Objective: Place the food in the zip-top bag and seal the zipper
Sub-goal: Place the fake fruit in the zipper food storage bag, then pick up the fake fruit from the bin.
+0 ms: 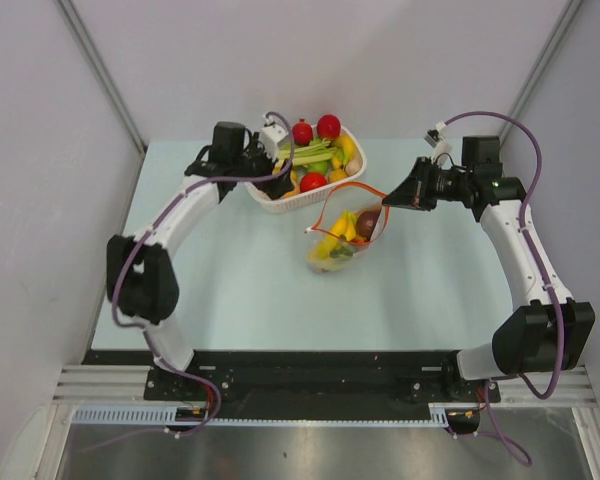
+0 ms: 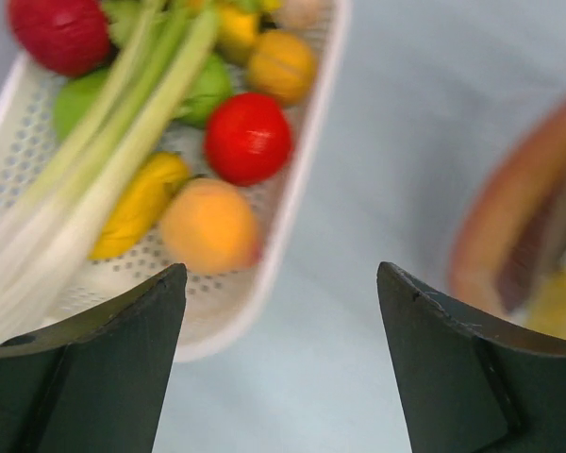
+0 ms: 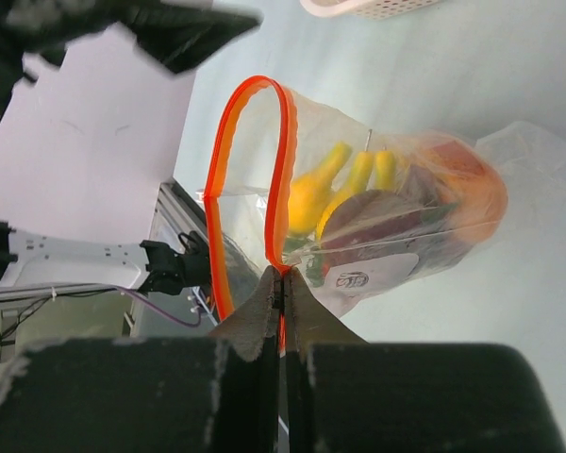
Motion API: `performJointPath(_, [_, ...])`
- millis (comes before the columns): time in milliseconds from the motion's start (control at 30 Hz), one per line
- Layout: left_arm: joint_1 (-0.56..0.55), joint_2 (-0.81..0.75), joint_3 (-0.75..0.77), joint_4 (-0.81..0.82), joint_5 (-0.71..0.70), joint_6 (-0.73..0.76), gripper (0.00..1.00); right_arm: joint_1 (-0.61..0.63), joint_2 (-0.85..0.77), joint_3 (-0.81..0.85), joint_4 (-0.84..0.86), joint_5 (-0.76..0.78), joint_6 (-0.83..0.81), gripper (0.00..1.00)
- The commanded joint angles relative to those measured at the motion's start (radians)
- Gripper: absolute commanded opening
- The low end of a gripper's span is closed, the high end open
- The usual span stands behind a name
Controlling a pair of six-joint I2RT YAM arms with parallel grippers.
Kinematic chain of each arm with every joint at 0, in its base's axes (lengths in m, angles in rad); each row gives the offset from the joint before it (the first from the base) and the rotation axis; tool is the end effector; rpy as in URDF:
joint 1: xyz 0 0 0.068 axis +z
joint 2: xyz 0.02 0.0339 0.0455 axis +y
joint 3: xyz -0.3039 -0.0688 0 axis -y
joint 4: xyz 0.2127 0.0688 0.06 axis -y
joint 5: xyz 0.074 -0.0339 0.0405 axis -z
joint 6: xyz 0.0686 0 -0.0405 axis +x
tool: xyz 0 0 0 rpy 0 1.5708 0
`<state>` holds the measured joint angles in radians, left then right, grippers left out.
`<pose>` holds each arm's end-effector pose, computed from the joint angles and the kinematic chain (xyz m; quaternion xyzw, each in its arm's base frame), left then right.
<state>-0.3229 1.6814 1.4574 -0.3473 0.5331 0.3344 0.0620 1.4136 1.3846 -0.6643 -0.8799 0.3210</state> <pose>0.3552 -0.1556 0.3548 0.3928 0.7607 -0.2285 0.4636 0.2735 0.0699 0.3922 -0.0736 0.8356 0.4517 0.3039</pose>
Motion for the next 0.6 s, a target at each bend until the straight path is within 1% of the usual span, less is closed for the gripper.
performJointPath(0, [0.030,0.187,0.269,-0.119,-0.203,-0.078,0.89,-0.007,-0.004,0.045,0.019,-0.008,-0.013,0.00])
performJointPath(33, [0.028,0.254,0.311,-0.130,-0.209,-0.115,0.94,-0.005,-0.002,0.045,0.019,-0.001,-0.013,0.00])
performJointPath(67, [0.028,0.291,0.352,-0.151,-0.199,-0.164,0.95,-0.007,-0.001,0.045,0.020,0.001,-0.016,0.00])
performJointPath(100, [0.028,0.323,0.426,-0.185,-0.197,-0.191,0.96,-0.010,-0.001,0.045,0.020,0.004,-0.019,0.00])
performJointPath(133, [0.028,0.380,0.454,-0.191,-0.215,-0.227,1.00,-0.011,-0.001,0.045,0.017,0.009,-0.022,0.00])
performJointPath(167, [0.028,0.406,0.481,-0.200,-0.229,-0.292,1.00,-0.011,0.001,0.045,0.017,0.009,-0.028,0.00])
performJointPath(200, [0.028,0.431,0.529,-0.220,-0.231,-0.308,1.00,-0.011,0.001,0.045,0.017,0.012,-0.031,0.00])
performJointPath(267, [0.028,0.472,0.544,-0.202,-0.249,-0.363,0.99,-0.011,0.002,0.045,0.005,0.019,-0.042,0.00])
performJointPath(300, [0.028,0.477,0.534,-0.159,-0.266,-0.379,0.99,-0.013,0.002,0.045,0.002,0.022,-0.045,0.00])
performJointPath(333, [0.027,0.486,0.529,-0.139,-0.303,-0.388,0.97,-0.011,0.002,0.045,0.002,0.024,-0.045,0.00])
performJointPath(400, [0.022,0.500,0.532,-0.105,-0.323,-0.417,0.91,-0.013,-0.001,0.045,0.000,0.027,-0.049,0.00])
performJointPath(433, [0.016,0.508,0.535,-0.098,-0.320,-0.419,0.85,-0.014,0.001,0.045,-0.006,0.030,-0.054,0.00])
performJointPath(467, [0.009,0.508,0.529,-0.084,-0.288,-0.408,0.82,-0.014,-0.001,0.045,-0.011,0.032,-0.059,0.00])
performJointPath(500, [-0.005,0.502,0.505,-0.049,-0.274,-0.397,0.81,-0.013,0.002,0.045,-0.017,0.035,-0.068,0.00])
performJointPath(567, [-0.025,0.501,0.497,-0.029,-0.266,-0.364,0.81,-0.017,0.001,0.045,-0.026,0.038,-0.077,0.00])
